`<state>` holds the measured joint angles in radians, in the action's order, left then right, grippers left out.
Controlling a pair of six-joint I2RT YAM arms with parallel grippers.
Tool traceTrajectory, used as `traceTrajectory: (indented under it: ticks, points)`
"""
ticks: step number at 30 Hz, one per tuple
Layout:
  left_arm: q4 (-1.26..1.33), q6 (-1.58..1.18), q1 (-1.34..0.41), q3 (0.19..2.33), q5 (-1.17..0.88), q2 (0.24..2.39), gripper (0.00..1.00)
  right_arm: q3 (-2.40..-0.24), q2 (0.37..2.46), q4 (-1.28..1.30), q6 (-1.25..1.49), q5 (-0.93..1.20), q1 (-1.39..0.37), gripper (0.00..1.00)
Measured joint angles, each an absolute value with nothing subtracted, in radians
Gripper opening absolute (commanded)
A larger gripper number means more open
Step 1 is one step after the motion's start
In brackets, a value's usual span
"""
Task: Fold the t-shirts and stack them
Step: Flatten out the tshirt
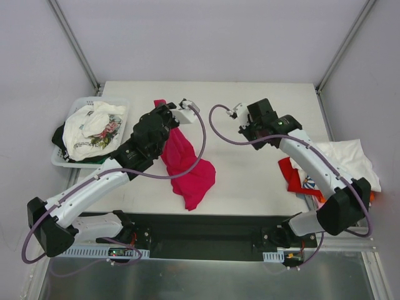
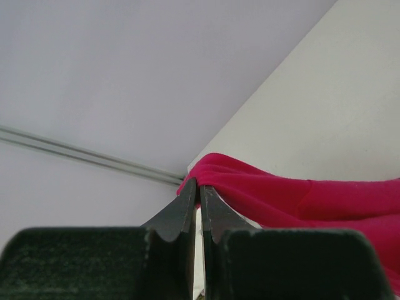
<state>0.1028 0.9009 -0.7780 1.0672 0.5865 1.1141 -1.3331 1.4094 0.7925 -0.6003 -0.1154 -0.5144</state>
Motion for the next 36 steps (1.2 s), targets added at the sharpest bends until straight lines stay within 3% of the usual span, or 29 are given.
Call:
traceTrajectory:
  ticks: [5,8,12,18,26,36]
  points:
    - [0.148,0.917,-0.777,1.018,0.61,1.144,0.0,-1.327,1.507,0.787,-0.619,-0.119,-0.562,0.14]
    - [0.179,0.932,-0.766,0.984,0.616,1.16,0.0,-1.321,1.578,0.767,-0.626,-0.121,-0.603,0.25]
    - [0.192,0.932,-0.722,0.977,0.618,1.179,0.0,-1.3,1.634,0.728,-0.633,-0.121,-0.645,0.48]
    - [0.205,0.919,-0.612,0.977,0.614,1.175,0.0,-1.271,1.647,0.665,-0.64,-0.122,-0.7,0.61]
    - [0.207,0.905,-0.562,0.971,0.611,1.172,0.0,-1.262,1.652,0.638,-0.668,-0.06,-0.774,0.67]
    - [0.251,0.923,-0.547,0.917,0.612,1.18,0.0,-1.298,1.79,0.654,-0.711,0.07,-0.843,0.64]
